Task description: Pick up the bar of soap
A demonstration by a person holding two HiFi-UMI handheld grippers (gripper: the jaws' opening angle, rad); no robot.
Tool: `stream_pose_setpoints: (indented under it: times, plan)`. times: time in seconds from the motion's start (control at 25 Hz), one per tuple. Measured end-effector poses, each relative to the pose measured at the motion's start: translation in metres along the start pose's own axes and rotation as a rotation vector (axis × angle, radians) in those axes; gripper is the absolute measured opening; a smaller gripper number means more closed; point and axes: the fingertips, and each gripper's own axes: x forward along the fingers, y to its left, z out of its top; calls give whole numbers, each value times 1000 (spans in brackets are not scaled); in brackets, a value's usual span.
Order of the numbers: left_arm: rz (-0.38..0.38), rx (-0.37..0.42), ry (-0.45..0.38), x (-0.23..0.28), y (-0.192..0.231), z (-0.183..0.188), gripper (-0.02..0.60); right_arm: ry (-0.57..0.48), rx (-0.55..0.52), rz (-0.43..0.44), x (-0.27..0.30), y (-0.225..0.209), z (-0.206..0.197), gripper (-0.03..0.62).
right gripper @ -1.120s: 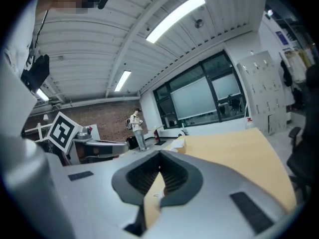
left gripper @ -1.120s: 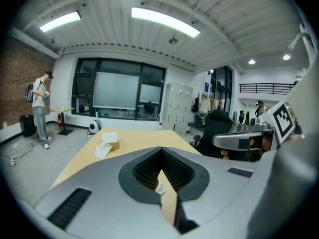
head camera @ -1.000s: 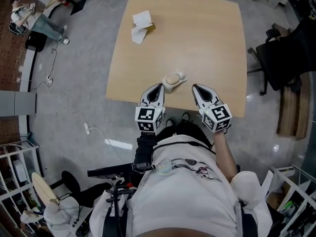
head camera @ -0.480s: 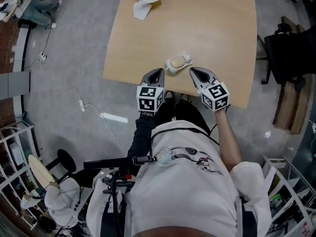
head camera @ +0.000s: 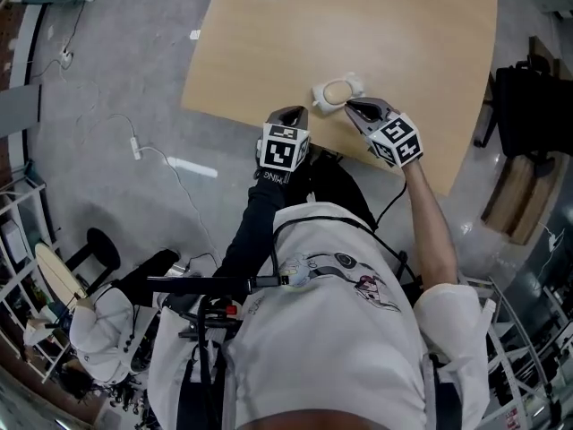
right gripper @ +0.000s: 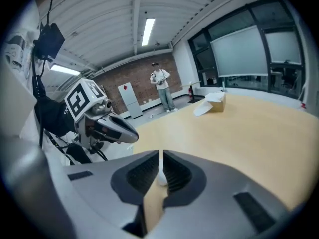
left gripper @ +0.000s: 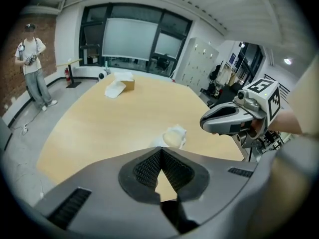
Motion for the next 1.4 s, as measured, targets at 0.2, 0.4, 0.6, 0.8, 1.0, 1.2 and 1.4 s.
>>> stream_pose_setpoints:
  times: [0.2,0.4,0.6,0.8,1.0,1.2,1.4]
  plan:
    - [-4,-20,46,8,9,-12,3,100,-52,81,24,-6,-11,52]
    - [-8,-36,62,12,19,-14,3,188,-155,128,40,-14,-13,87]
    - [-9,-50,73,13,29,-18,3,315,-329,177,52,-20,-26,205]
    - [-6,-65,89,12,34,-29,3,511,-725,230,62,-27,-50,261]
    - [8,-85,94,11,35,-35,3,653,-974,316,67,-39,-61,273]
    - [27,-116,93,2,49,-41,3,732,-1034,396,75,-35,-60,272]
    - [33,-137,90,-2,58,-48,3,769,-1056,423,83,-35,-69,272]
